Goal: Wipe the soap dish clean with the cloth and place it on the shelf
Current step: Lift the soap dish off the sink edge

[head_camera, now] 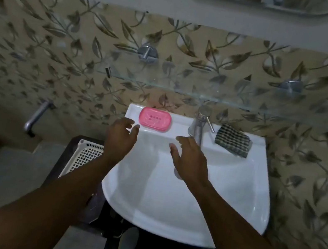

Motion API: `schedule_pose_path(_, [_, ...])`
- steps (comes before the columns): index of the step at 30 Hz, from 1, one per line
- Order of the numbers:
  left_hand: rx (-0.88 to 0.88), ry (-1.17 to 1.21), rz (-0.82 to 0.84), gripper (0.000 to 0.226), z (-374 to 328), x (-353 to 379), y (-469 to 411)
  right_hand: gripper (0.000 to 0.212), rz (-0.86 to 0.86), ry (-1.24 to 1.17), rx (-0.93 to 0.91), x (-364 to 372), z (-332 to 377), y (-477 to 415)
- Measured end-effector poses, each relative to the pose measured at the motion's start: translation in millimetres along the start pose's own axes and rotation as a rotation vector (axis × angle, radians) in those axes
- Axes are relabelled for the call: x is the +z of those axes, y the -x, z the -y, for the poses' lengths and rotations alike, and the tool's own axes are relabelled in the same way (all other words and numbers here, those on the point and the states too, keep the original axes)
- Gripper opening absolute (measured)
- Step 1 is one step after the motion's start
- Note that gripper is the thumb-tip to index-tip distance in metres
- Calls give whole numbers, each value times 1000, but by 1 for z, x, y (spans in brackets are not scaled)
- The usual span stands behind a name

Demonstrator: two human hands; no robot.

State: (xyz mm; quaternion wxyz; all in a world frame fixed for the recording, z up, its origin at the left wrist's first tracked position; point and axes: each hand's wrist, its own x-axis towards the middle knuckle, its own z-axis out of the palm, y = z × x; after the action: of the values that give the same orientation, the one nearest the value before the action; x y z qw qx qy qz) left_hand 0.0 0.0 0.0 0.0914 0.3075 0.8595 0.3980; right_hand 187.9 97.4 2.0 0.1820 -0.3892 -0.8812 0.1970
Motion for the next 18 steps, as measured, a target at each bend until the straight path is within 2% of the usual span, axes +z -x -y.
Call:
schedule_pose_path(2, [-44,15,-20,29,5,1,-21,30,-49,-118,123,13,4,-20])
schedule_pose_path(4, [-80,21,-6,28,7,5,-39,25,-44,-136,209,26,8,-41])
schedule_pose_path(12, [-151,46,118,26,32,32,-89,29,-8,-311,537,66,10,-110])
schedule_pose_path(18, [-196,44,161,26,38,46,-107,30,19,-299,583,83,5,-127])
